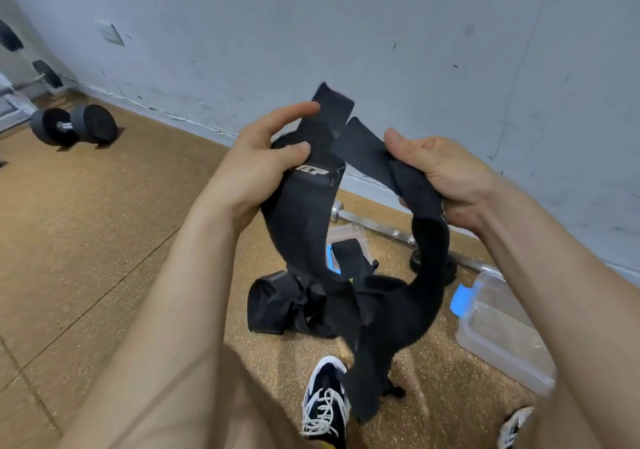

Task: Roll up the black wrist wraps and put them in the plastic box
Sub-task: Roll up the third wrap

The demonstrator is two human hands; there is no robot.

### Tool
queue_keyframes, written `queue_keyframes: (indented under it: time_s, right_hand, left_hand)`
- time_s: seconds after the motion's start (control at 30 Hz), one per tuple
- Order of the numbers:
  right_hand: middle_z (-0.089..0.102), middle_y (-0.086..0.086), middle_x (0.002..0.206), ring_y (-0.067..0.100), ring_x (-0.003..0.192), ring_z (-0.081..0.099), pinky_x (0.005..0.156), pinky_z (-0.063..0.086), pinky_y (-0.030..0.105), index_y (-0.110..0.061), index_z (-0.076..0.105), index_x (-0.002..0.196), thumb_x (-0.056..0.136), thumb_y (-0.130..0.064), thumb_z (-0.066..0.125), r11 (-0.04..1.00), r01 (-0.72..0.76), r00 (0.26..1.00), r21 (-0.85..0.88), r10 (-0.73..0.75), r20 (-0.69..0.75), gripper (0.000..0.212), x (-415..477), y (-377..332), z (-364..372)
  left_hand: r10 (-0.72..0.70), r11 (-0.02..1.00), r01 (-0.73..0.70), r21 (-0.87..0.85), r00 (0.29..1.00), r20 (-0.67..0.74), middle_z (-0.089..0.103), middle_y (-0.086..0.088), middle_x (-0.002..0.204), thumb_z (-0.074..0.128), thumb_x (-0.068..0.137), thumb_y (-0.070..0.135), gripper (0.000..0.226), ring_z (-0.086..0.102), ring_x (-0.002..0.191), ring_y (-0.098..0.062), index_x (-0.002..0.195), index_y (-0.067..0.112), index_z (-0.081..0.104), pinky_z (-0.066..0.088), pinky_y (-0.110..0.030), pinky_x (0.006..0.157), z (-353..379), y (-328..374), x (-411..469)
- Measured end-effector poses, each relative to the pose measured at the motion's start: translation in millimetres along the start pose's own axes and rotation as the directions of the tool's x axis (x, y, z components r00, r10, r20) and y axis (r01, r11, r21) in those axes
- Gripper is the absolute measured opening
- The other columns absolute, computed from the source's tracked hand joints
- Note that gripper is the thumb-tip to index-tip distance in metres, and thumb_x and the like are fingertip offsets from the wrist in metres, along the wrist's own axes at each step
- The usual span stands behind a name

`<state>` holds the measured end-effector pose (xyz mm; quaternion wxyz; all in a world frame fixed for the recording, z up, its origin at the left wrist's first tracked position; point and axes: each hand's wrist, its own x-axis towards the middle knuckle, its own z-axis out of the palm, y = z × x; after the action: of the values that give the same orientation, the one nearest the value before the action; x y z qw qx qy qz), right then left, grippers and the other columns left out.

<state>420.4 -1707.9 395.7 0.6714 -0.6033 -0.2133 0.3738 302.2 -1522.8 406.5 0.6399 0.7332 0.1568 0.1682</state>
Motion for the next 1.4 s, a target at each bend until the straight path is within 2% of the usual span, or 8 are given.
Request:
queue_keyframes:
  time_s: [0.23, 0.37, 0.47, 0.57, 0.9, 1.07, 1.2, 1.4]
  right_hand:
    - [0.068, 0.002, 0.065, 0.010, 0.053, 0.063, 0.050, 0.051, 0.020, -0.004, 0.066, 0.086, 0.102, -0.022, 0.047, 0.980, 0.119, 0.993, 0.160, -0.113, -0.046, 0.030, -11.7, -2.8, -7.4]
    - [0.061, 0.014, 0.078, 0.021, 0.070, 0.057, 0.066, 0.047, 0.037, 0.007, 0.062, 0.089, 0.101, -0.033, 0.053, 0.954, 0.253, 0.928, -0.160, -0.286, -0.237, 0.042, -11.3, 6.4, -3.4]
    - [0.048, 0.010, 0.070, 0.020, 0.066, 0.044, 0.062, 0.037, 0.039, -0.004, 0.052, 0.072, 0.095, -0.044, 0.053, 0.867, 0.300, 0.857, -0.398, -0.429, -0.287, 0.045, -14.9, 12.6, -0.4]
    - [0.065, 0.013, 0.073, 0.023, 0.065, 0.061, 0.063, 0.051, 0.039, -0.002, 0.059, 0.086, 0.095, -0.040, 0.062, 0.906, 0.301, 0.856, -0.298, -0.395, -0.334, 0.039, -23.1, 9.0, -2.7]
    - [0.067, 0.017, 0.094, 0.026, 0.084, 0.066, 0.074, 0.057, 0.031, 0.000, 0.067, 0.104, 0.084, -0.020, 0.064, 0.981, 0.141, 0.989, 0.135, -0.136, -0.050, 0.028, -44.9, 3.4, -37.6]
    - [0.068, 0.014, 0.087, 0.026, 0.079, 0.066, 0.072, 0.056, 0.030, -0.004, 0.068, 0.089, 0.079, -0.020, 0.068, 0.989, 0.080, 0.995, 0.122, -0.087, 0.051, 0.019, -49.6, 10.2, -50.8]
    - [0.069, 0.014, 0.087, 0.025, 0.078, 0.068, 0.074, 0.057, 0.031, 0.002, 0.069, 0.092, 0.062, -0.030, 0.089, 0.996, -0.010, 0.966, 0.087, -0.013, 0.257, 0.048, -54.1, 14.5, -63.0]
    - [0.070, 0.022, 0.097, 0.031, 0.085, 0.071, 0.091, 0.054, 0.048, 0.011, 0.068, 0.105, 0.065, -0.025, 0.090, 0.991, -0.118, 0.891, 0.061, 0.078, 0.446, 0.058, -70.0, 14.6, -77.0]
  left_hand:
    - [-0.013, 0.998, 0.015, -0.067, 1.000, 0.023, 0.076, -0.002, 0.097, 0.053, 0.098, 0.011, 0.029, 0.067, 0.089, -0.017, 0.092, 0.022, 0.079, 0.051, -0.033, 0.078, 17.5, 8.2, -1.1]
    - [-0.054, 0.997, 0.037, 0.074, 0.971, 0.234, 0.076, 0.000, 0.104, 0.049, 0.088, 0.054, 0.045, 0.070, 0.099, -0.014, 0.095, 0.020, 0.078, 0.053, -0.034, 0.092, 32.0, 7.2, -0.7]
    - [0.012, 0.990, -0.045, 0.136, 0.973, 0.231, 0.075, -0.002, 0.080, 0.064, 0.094, 0.036, 0.032, 0.069, 0.073, -0.012, 0.084, 0.008, 0.077, 0.054, -0.028, 0.072, 55.9, 7.7, -4.5]
    - [0.061, 0.995, -0.069, 0.067, 0.992, 0.106, 0.066, 0.006, 0.061, 0.066, 0.094, 0.020, 0.035, 0.062, 0.059, -0.007, 0.060, 0.018, 0.071, 0.047, -0.019, 0.056, 71.5, 8.8, -2.9]
    - [0.060, 0.935, -0.079, -0.347, 0.996, -0.066, 0.075, -0.007, 0.093, 0.063, 0.090, 0.000, 0.022, 0.069, 0.090, -0.019, 0.106, 0.010, 0.073, 0.057, -0.033, 0.077, 88.2, 19.1, 8.7]
    - [-0.022, 0.846, 0.019, -0.533, 1.000, 0.001, 0.071, -0.014, 0.091, 0.046, 0.085, -0.015, 0.043, 0.066, 0.086, -0.026, 0.117, 0.004, 0.069, 0.058, -0.035, 0.080, 92.8, 24.1, 12.0]
    - [-0.048, 0.765, 0.064, -0.641, 0.998, 0.043, 0.070, -0.017, 0.093, 0.041, 0.088, -0.013, 0.048, 0.066, 0.088, -0.028, 0.125, 0.008, 0.063, 0.057, -0.040, 0.087, 99.9, 24.4, 15.5]
    - [-0.155, 0.657, -0.001, -0.754, 0.979, -0.136, 0.068, -0.014, 0.093, 0.054, 0.094, -0.007, 0.048, 0.070, 0.079, -0.023, 0.134, 0.020, 0.052, 0.061, -0.042, 0.077, 104.1, 15.3, 24.3]
